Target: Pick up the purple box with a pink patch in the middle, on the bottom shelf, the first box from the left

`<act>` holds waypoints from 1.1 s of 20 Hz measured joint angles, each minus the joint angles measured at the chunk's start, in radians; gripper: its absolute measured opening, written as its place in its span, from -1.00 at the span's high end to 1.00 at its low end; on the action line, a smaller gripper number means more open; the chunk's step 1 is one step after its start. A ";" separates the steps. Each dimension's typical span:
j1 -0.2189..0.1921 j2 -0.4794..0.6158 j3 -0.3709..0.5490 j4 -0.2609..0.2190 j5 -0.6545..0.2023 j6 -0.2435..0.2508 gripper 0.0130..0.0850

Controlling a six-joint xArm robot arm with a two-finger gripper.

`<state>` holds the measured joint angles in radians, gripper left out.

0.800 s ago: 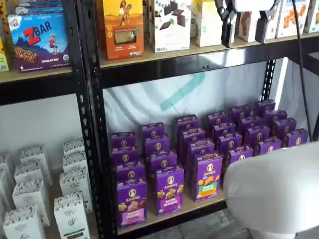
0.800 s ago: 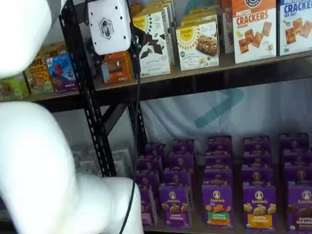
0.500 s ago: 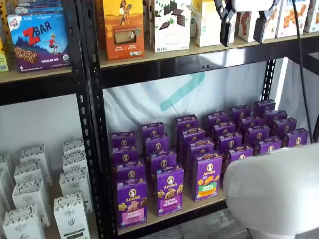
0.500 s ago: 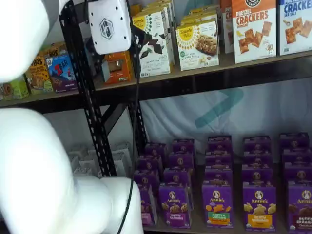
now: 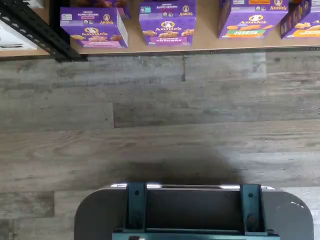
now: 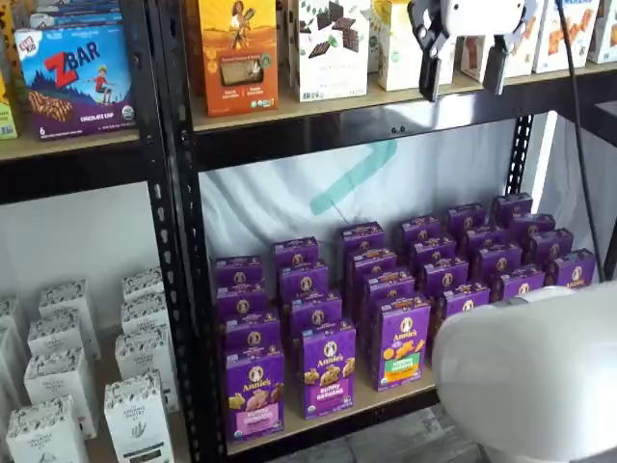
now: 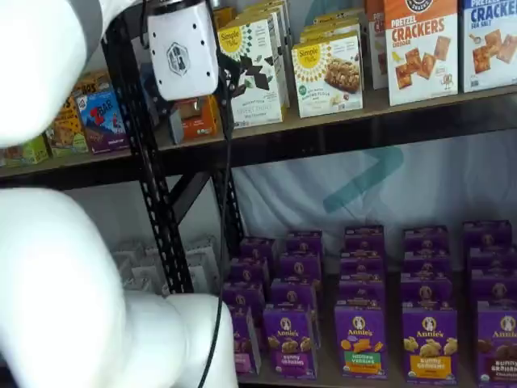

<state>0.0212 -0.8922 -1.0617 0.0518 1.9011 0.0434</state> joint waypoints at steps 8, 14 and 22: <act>0.094 -0.027 0.105 -0.047 -0.065 0.079 -1.00; 0.131 -0.069 0.221 -0.047 -0.161 0.118 -1.00; 0.168 -0.085 0.351 -0.050 -0.275 0.155 -1.00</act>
<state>0.1888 -0.9775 -0.7106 0.0022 1.6264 0.1982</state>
